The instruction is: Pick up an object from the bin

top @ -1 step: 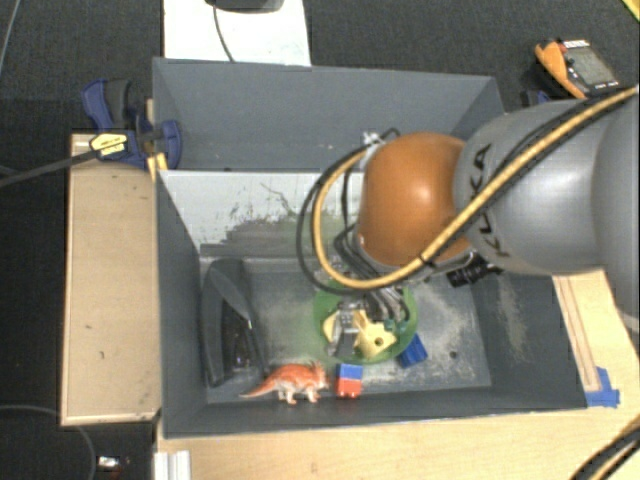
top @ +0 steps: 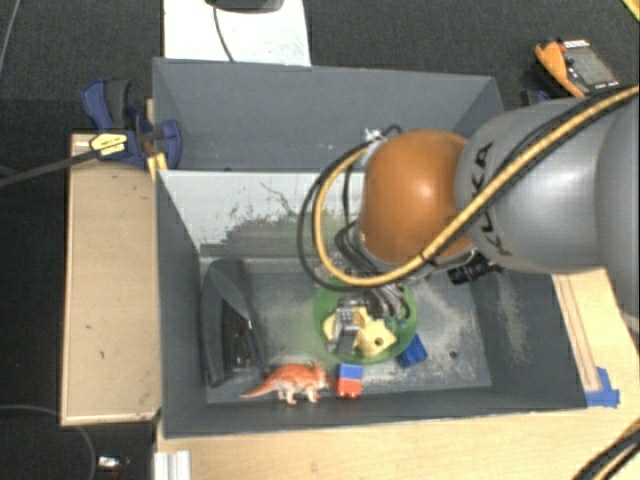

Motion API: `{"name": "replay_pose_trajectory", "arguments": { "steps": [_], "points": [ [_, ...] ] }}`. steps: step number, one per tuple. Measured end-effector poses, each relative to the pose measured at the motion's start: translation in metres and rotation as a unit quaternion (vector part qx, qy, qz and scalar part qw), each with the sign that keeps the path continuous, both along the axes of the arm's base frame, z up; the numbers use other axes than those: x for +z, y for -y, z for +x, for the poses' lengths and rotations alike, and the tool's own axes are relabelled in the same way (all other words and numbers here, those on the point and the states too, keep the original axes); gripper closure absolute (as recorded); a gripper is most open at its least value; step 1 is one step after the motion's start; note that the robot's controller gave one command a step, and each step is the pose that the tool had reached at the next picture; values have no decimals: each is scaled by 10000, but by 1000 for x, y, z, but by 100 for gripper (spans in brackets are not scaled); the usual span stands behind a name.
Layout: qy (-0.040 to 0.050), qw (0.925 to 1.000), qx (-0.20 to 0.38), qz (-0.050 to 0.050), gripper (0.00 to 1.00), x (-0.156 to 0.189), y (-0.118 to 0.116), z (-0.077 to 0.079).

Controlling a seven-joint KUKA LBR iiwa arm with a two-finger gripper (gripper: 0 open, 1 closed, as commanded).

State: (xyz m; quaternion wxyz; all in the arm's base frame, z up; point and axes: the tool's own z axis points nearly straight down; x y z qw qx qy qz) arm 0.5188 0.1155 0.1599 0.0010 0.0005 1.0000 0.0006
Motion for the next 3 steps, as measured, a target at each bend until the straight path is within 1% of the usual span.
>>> {"name": "replay_pose_trajectory", "arguments": {
  "steps": [1,2,3],
  "points": [
    [26,9984,558,6,0,-79,67,12],
    [55,9980,623,9,0,-68,59,12],
    [66,9982,594,78,0,-87,76,19]
  ]
}}
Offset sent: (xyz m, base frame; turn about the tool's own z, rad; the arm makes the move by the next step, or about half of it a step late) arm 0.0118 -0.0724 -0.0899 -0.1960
